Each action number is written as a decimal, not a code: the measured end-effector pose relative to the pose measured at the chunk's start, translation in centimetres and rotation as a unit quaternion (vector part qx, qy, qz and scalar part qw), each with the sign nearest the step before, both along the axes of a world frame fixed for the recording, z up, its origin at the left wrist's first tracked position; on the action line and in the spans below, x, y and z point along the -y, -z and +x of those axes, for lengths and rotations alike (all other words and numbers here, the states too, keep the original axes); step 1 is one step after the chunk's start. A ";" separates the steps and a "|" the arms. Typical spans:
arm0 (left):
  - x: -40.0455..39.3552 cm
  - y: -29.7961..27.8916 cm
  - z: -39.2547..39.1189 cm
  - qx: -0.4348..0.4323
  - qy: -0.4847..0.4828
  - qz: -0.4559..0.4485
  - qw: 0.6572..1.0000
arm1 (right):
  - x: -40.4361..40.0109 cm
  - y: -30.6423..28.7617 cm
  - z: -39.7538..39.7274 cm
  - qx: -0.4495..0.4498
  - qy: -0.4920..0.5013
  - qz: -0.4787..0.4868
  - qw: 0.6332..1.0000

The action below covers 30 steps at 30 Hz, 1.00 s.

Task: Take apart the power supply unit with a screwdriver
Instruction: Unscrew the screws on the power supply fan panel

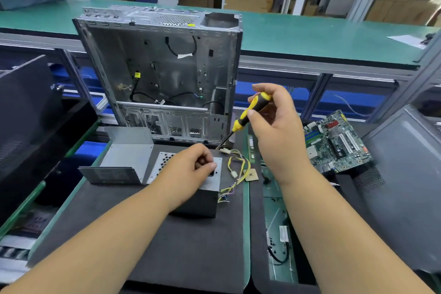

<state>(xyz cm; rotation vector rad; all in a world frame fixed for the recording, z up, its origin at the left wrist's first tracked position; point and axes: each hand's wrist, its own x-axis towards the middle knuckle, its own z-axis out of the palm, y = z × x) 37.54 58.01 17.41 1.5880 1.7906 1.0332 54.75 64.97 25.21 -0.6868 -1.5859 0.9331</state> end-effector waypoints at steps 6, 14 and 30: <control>-1.6 0.7 7.9 -0.011 0.140 -0.022 0.990 | -0.4 1.4 5.8 0.019 0.084 -0.016 0.996; -3.2 4.3 13.9 0.030 0.167 -0.098 0.981 | -0.2 3.4 11.0 0.062 0.135 -0.049 0.988; -0.6 -0.8 5.7 -0.083 0.072 0.066 0.992 | -0.1 3.7 4.5 0.025 0.049 -0.028 0.998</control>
